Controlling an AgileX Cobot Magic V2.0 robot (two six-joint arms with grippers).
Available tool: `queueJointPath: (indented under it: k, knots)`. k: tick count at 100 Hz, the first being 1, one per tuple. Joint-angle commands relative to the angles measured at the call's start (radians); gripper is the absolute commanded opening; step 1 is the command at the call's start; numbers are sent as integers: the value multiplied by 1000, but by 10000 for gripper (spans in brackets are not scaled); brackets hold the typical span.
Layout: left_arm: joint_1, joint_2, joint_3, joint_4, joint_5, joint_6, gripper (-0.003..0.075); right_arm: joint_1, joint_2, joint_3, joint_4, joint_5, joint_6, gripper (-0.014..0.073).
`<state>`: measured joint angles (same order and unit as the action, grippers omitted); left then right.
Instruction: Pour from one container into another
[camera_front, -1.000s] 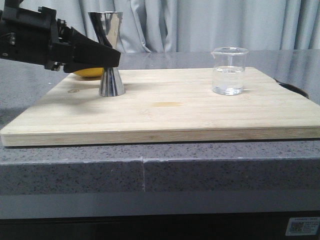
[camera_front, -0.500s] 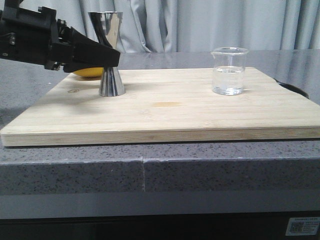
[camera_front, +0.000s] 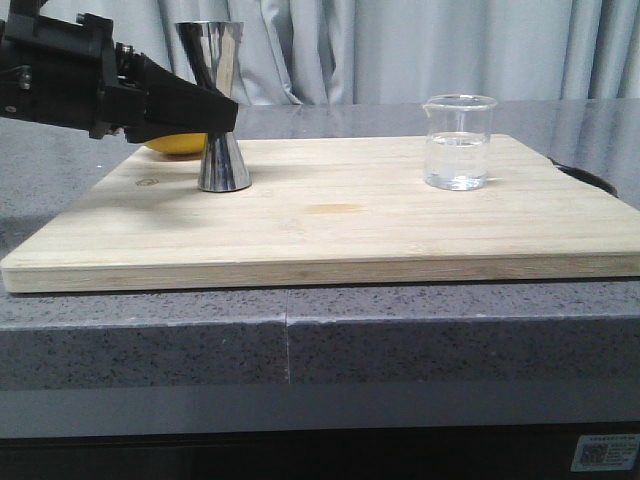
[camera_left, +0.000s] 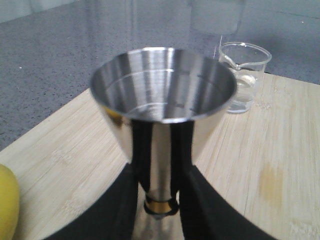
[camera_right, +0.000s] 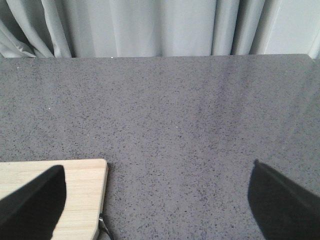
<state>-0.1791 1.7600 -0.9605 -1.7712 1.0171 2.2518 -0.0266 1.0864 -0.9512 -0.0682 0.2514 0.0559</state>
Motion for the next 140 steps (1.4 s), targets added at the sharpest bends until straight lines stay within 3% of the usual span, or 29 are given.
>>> queueJointPath:
  k: [1, 49, 60, 83, 111, 140]
  knots:
    - [-8, -37, -19, -69, 52, 4, 176, -2, -12, -38, -11, -83, -4, 668]
    - [-8, -37, -19, -80, 74, 5, 175, -2, -12, -38, -11, -97, -4, 668]
    - [-8, -37, -36, -76, 95, 5, 144, 13, -12, -36, -11, -111, -4, 668]
    - [-8, -37, -68, -69, 118, 5, 61, 95, -12, 23, -19, -251, -6, 668]
    - [-8, -37, -74, -68, 156, 5, 61, 128, 22, 77, -38, -324, -6, 668]
    - [-8, -41, -76, -71, 170, 1, 61, 128, 20, 239, -38, -474, 1, 668]
